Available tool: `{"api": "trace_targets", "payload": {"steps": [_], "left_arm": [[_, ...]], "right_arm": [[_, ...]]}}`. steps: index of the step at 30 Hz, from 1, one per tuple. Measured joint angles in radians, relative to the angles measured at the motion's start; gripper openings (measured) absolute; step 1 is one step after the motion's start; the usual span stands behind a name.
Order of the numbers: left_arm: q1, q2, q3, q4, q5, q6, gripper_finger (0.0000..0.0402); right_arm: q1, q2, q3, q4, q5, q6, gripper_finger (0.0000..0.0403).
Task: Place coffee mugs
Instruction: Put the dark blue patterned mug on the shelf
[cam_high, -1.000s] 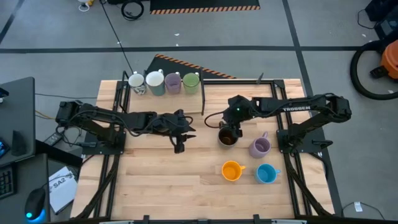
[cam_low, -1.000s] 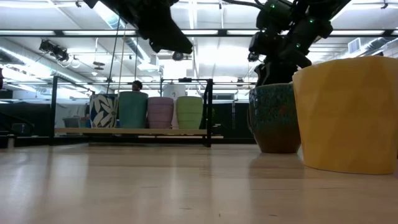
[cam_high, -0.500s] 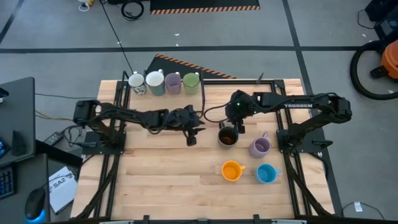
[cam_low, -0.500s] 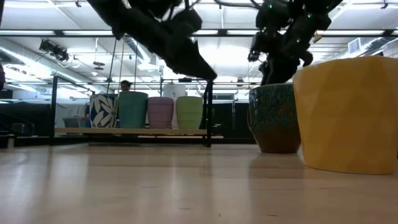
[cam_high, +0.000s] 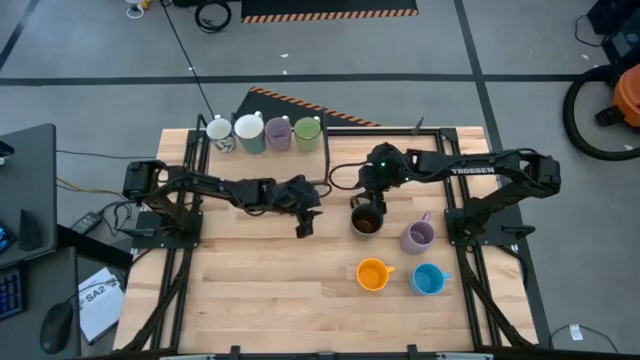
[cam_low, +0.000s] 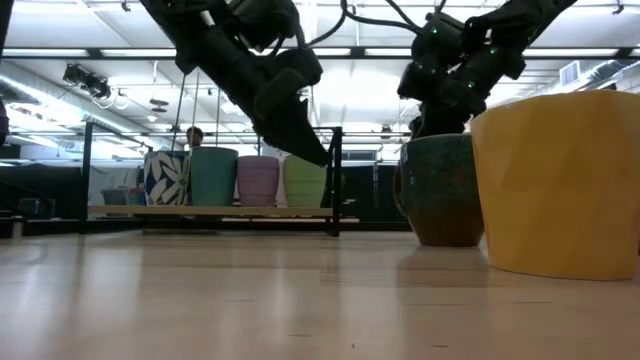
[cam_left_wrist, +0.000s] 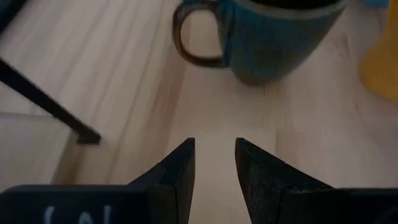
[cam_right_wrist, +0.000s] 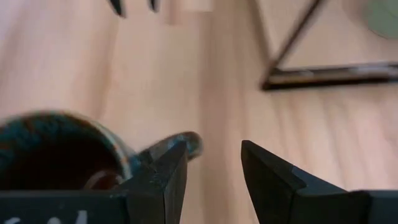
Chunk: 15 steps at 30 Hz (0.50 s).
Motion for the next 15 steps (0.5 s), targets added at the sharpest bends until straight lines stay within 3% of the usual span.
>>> {"api": "trace_targets", "payload": {"steps": [3,10,15], "left_arm": [[-0.012,-0.001,0.0,-0.011,0.0,-0.016,0.0121],[-0.031,-0.001,0.0,-0.023,0.0,-0.025,0.0121],[-0.031,0.024,0.0,0.056,-0.001,0.001,0.0121]], "right_arm": [[0.004,0.032,0.0,0.045,-0.078,0.005,0.0158],[-0.01,0.016,0.029,0.028,-0.034,-0.006,0.0158],[-0.018,0.014,0.029,-0.01,0.006,-0.011,0.0158]]}}
